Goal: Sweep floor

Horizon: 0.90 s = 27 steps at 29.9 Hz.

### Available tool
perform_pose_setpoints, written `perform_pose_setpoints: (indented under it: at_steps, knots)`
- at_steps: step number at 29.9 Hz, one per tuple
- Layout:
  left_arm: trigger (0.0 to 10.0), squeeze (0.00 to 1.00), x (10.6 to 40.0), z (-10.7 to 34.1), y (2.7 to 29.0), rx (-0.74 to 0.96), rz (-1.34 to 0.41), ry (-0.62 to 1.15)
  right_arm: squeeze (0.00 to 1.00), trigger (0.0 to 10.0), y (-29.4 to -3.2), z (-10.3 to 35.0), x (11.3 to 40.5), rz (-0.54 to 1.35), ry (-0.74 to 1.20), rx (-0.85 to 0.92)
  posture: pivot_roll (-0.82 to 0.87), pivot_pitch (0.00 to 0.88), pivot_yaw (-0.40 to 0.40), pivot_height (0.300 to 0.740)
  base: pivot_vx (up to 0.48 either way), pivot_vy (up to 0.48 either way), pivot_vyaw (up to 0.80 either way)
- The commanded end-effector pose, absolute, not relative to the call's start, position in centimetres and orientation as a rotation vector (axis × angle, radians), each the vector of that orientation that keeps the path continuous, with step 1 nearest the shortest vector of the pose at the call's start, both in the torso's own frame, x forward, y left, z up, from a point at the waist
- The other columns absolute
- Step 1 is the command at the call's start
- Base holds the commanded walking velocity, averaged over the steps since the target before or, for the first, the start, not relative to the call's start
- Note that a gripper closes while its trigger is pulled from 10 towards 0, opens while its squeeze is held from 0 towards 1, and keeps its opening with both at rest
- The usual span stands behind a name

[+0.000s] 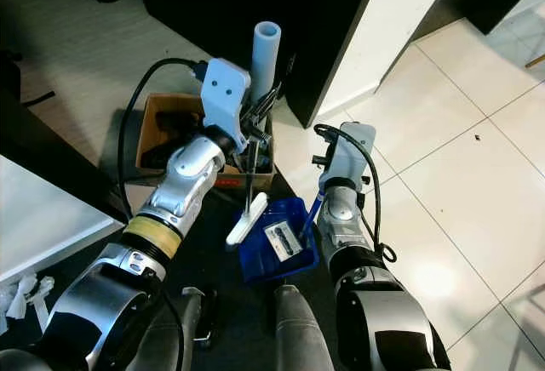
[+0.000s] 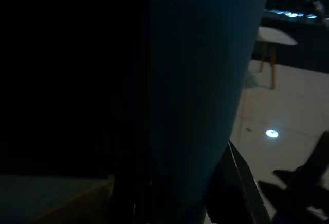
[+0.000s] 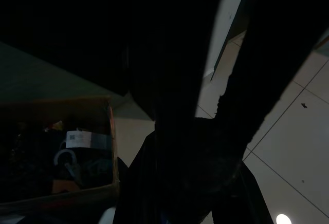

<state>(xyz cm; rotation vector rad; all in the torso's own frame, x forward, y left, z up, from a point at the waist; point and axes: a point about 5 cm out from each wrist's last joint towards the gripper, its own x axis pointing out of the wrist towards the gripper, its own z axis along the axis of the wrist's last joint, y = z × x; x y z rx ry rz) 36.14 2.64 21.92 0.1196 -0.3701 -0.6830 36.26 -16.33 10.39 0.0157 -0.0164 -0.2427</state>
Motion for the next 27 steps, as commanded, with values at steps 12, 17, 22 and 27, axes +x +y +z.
perform_pose_setpoints:
  at_steps: [12, 17, 22, 27]
  knots:
    - [10.0, 0.0, 36.8, 24.8, 9.6, 0.5, -0.861, -0.329, 0.0, 10.0, -16.6, 7.5, 35.0, -0.247, 0.108, -0.004, 0.02, 0.323, -0.033, 0.74, 0.0, 0.0, 0.0]
    - [10.0, 0.0, 37.7, 23.6, 12.4, 0.619, -0.74, -0.334, 0.0, 10.0, -16.2, 7.5, 34.9, -0.237, 0.109, -0.003, 0.01, 0.325, -0.037, 0.74, 0.0, 0.0, 0.0]
    - [10.0, 0.0, 37.6, 21.2, 14.1, 0.82, -0.73, -0.274, 0.0, 10.0, -16.2, 7.6, 35.0, -0.231, 0.104, -0.005, 0.01, 0.328, -0.034, 0.74, 0.0, 0.0, 0.0]
    - [10.0, 0.0, 37.6, 21.1, 14.0, 0.848, -0.569, -0.381, 0.0, 10.0, -16.3, 7.5, 34.8, -0.232, 0.1, -0.008, 0.0, 0.33, -0.034, 0.74, 0.0, 0.0, 0.0]
